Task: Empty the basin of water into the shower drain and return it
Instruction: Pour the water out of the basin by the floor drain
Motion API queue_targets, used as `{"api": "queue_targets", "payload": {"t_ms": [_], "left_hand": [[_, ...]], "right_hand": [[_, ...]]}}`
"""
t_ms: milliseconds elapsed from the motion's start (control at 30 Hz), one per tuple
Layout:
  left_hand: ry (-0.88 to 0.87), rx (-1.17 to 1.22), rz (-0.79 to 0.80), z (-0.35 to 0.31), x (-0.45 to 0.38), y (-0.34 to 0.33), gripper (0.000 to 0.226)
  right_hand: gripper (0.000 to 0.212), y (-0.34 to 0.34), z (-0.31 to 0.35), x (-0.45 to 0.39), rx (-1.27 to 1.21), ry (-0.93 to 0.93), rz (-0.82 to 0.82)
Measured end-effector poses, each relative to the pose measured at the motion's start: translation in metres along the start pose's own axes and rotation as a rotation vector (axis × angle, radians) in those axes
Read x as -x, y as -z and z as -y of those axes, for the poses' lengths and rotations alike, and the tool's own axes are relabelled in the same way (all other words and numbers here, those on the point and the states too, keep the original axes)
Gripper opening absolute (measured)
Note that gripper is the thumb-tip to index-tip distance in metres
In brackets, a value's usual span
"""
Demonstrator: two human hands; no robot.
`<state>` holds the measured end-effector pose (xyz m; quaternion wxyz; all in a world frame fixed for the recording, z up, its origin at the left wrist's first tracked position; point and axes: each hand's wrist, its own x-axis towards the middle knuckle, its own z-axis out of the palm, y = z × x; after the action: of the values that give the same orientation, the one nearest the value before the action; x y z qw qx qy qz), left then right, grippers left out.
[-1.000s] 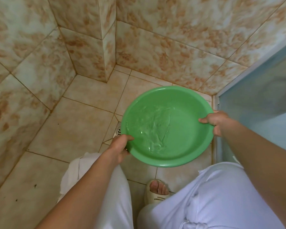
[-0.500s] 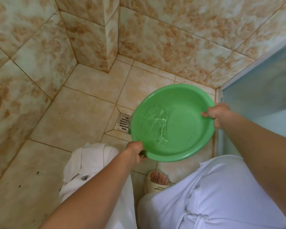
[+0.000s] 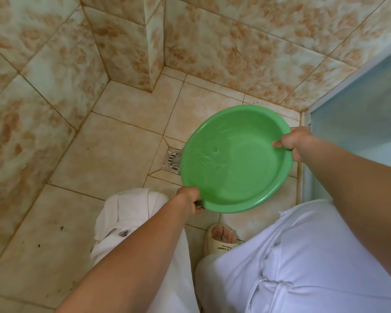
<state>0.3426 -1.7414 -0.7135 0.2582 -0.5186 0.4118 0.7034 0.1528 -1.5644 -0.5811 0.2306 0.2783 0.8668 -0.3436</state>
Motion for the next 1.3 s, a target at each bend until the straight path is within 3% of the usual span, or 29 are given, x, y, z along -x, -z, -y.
{"api": "queue_targets", "payload": {"t_ms": [367,867,1033,1300], "left_hand": [[0.036,0.006,-0.05,-0.006,0.001,0.015,0.032],[0.123,0.031,-0.004,-0.004,-0.005,0.017,0.026],[0.109,0.005,0.022,-0.002,-0.006,0.015,0.021],[0.067,-0.013,-0.02,0.0,-0.014,0.014,0.031]], "right_hand": [[0.036,-0.006,-0.002,0.01,0.178,-0.046,0.156],[0.04,-0.014,0.01,0.016,0.222,0.009,0.215],[0.052,-0.014,0.013,0.019,0.277,0.016,0.235],[0.053,-0.017,0.019,0.025,0.381,0.136,0.198]]}}
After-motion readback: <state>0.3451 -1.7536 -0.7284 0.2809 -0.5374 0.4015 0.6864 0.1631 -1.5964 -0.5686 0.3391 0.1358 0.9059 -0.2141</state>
